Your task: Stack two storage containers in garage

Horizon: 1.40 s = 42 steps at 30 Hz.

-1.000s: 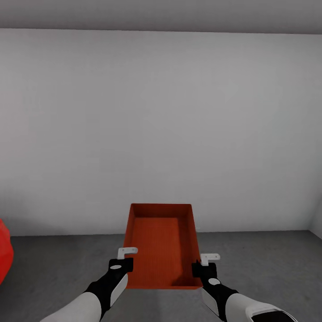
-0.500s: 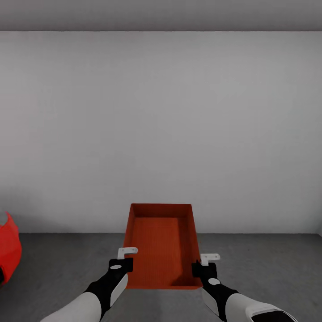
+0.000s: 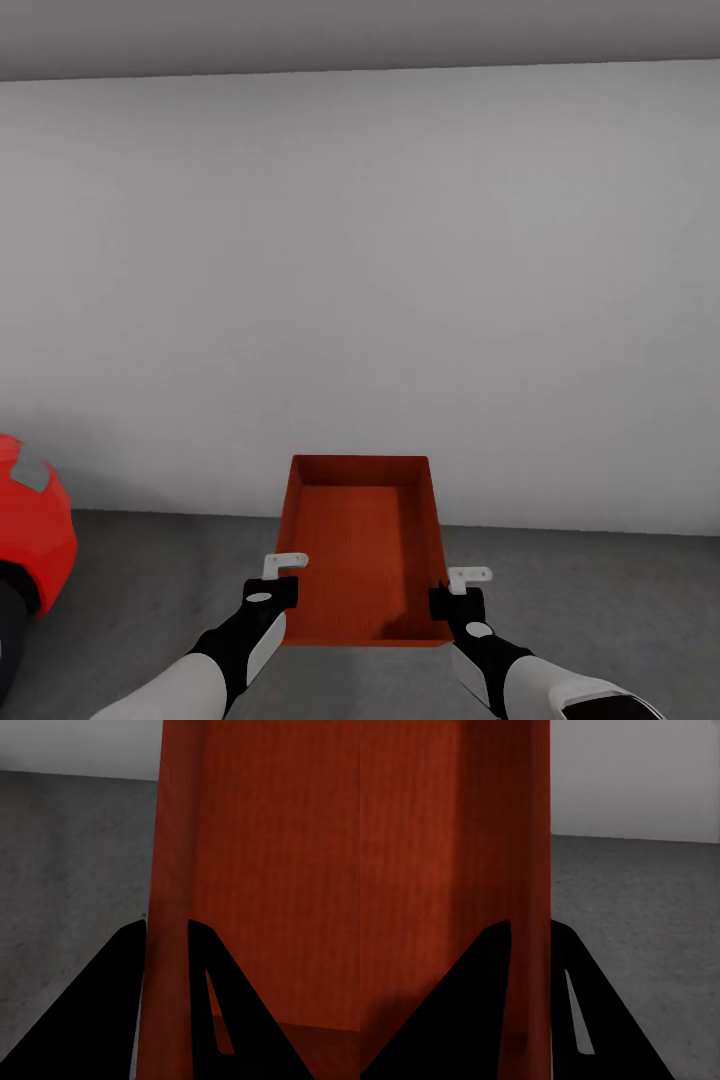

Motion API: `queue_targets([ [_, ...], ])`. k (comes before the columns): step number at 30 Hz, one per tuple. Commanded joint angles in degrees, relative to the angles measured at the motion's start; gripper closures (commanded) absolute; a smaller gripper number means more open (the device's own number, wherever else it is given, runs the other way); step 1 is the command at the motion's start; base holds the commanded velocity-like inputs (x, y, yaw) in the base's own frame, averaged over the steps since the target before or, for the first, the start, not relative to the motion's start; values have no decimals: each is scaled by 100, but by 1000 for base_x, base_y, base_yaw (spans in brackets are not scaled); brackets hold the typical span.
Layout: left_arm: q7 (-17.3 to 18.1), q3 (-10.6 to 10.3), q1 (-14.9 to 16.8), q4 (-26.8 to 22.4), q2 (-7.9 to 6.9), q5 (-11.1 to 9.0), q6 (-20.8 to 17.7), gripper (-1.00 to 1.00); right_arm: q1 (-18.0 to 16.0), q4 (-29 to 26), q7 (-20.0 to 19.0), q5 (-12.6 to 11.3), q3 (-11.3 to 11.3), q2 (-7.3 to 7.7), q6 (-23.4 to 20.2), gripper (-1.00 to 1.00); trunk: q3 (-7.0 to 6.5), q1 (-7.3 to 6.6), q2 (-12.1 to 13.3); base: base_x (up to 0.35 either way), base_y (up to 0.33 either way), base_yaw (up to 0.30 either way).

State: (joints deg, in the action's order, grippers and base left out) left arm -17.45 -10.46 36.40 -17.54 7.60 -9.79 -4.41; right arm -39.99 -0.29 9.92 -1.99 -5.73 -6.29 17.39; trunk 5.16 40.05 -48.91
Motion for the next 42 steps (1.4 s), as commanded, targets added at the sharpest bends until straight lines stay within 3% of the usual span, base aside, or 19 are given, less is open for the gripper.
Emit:
queue_targets([
  [1, -83, 457, 7, -31, -4, 82, 169, 100, 0, 3, -43, 76, 327, -3, -8, 100, 9, 1, -8, 7, 0, 3],
  [23, -82, 456, 7, -31, -8, 82, 175, 100, 0, 3, -43, 76, 327, -3, -8, 100, 9, 1, -8, 194, 0, 0],
  [42, -83, 451, 7, -31, -4, 82, 177, 100, 0, 3, -43, 76, 327, -3, -8, 100, 90, 1, -8, 10, 0, 0],
])
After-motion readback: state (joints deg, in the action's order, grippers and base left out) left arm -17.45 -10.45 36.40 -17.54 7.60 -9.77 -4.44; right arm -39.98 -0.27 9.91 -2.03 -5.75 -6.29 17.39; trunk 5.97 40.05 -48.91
